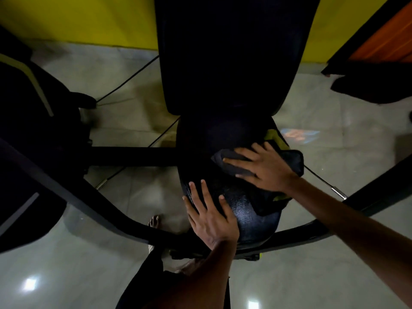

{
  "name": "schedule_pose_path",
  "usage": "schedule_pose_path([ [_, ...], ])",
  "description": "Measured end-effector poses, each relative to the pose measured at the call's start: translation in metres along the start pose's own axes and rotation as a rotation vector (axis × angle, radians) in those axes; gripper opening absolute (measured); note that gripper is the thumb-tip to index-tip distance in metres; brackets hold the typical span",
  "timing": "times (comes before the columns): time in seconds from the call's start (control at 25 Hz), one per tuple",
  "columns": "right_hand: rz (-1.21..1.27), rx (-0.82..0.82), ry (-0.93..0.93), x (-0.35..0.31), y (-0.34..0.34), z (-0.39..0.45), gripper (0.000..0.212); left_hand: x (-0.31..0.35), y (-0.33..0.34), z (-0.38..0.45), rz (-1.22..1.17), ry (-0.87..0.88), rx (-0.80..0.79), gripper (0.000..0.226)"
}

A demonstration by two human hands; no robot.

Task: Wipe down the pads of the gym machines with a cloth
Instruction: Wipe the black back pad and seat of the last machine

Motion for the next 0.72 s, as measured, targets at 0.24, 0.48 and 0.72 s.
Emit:
schedule_pose_path([
  [0.24,0.088,-0.104,0.642,0.072,0.008,0.063,0.049,-0.001,0.001,0.000,0.009,0.021,0.015,0.055],
  [0.48,-0.039,0.071,0.235,0.001,-0.005,0.061,0.050,-0.003,0.001,0.000,0.004,0.020,0.018,0.055],
  [0.72,-0.111,0.036,-0.141,0.026,-0.006,0.082,0.047,-0.002,0.001,0.000,0.011,0.028,0.020,0.054],
])
Point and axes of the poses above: each hand's wrist, its own z-axis towards the middle knuckle, its own y-axis out of the palm, x = y × z, the point moved 1 cm from there along z, towards the middle knuckle, and after that the axes turned 11 degrees about -x, right-handed, at the moved point
